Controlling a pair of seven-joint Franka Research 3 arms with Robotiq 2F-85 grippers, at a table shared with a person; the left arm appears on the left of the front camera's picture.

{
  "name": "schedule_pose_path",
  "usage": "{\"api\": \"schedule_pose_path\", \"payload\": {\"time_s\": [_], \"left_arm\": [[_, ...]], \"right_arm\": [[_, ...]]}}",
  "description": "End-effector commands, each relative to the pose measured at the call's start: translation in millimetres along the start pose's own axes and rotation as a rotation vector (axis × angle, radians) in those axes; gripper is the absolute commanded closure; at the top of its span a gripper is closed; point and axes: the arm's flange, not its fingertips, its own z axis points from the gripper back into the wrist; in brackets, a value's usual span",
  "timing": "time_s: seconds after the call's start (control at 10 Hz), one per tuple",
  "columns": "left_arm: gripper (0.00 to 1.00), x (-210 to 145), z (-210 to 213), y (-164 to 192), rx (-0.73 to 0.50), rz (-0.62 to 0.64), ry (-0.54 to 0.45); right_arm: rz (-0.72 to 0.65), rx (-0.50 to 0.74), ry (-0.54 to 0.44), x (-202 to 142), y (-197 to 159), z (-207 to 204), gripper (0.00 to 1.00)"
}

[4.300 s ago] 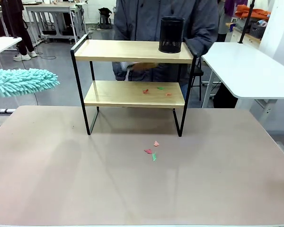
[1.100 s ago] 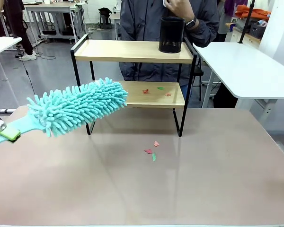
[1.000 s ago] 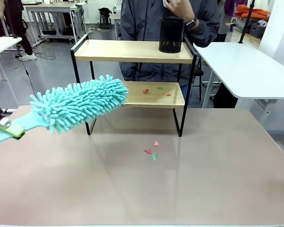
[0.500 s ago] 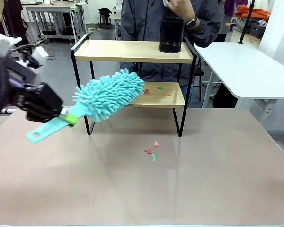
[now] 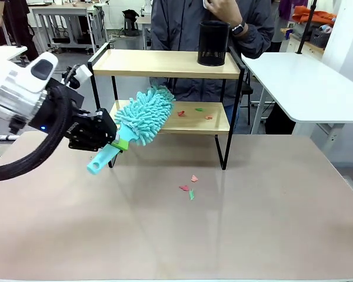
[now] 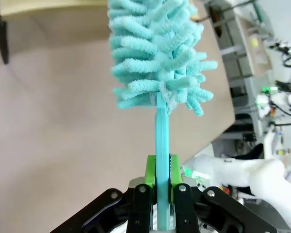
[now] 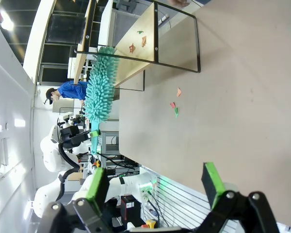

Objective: Clean the shelf.
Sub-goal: Clean the remaining tier of the Shelf with the Duster once objects are removed.

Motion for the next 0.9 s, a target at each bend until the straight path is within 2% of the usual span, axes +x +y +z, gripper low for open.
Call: {"api": "schedule_pose_path", "payload": {"time_s": [0.0, 0.1, 0.6, 0.8], "left_arm": [[0.88, 18.0, -19.2, -11.9, 0.01, 0.016, -0.06], [0.88, 27.4, -26.3, -14.6, 0.044, 0.018, -0.085], [0.88, 78.8, -76.4, -15.7, 0.124, 0.024, -0.028], [0.88, 84.3, -82.1, -14.6, 0.126, 0.035, -0.019]], "right_arm": [[0.025, 0.021, -0.01, 0.6, -0.2, -1.6, 0.0], [0.025, 0.021, -0.01, 0.6, -0.2, -1.6, 0.0], [0.025, 0.021, -0.01, 0.6, -0.2, -1.6, 0.0], [0.025, 0.021, -0.01, 0.6, -0.2, -1.6, 0.0]]}}
